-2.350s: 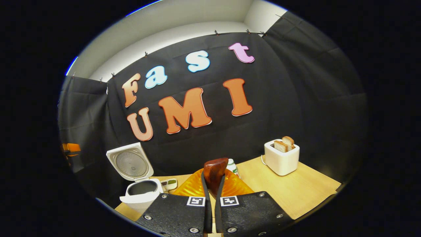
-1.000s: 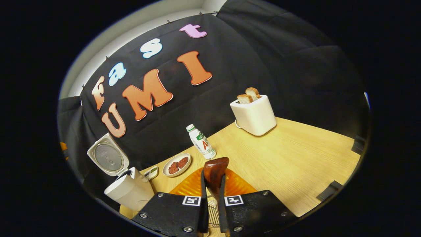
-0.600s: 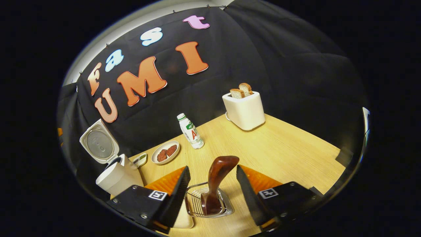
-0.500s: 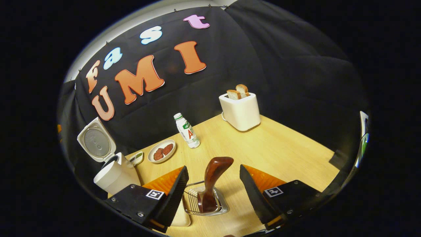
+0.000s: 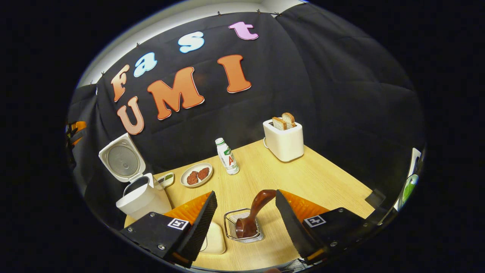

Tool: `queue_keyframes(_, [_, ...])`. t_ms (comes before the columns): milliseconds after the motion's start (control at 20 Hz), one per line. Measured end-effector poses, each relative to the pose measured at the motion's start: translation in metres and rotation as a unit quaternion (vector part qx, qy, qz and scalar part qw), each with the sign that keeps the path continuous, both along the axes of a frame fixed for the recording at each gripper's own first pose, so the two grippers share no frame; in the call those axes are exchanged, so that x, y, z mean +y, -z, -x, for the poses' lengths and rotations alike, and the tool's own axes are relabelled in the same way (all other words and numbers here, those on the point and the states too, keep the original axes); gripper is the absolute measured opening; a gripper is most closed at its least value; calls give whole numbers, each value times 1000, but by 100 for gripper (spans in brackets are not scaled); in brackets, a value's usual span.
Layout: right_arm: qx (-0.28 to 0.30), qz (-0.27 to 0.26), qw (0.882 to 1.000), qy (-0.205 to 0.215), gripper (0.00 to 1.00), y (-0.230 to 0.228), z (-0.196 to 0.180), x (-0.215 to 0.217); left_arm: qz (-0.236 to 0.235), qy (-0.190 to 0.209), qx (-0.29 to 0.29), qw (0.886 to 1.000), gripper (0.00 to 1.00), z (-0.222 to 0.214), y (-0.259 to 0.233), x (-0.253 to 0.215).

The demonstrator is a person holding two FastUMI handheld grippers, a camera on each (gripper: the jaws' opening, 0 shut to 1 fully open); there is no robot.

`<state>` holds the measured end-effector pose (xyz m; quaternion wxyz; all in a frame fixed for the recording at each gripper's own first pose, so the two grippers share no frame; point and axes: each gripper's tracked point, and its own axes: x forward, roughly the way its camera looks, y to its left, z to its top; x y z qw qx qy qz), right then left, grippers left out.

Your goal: Close the left gripper, press the button to open the rice cooker; take a wooden spoon from the chopstick holder with the right hand, scoop a spoonful of rice and pour it into the rice cooker, then put the wooden spoon back into the chopstick holder.

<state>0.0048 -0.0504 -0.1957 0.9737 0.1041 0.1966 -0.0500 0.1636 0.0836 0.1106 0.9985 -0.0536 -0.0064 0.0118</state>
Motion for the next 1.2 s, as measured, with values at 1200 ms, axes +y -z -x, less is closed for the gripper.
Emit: queue_keyframes(1200, [-18,18,999,36,95,-46,12,-16,31,-9,182,983,99,-201,130,22])
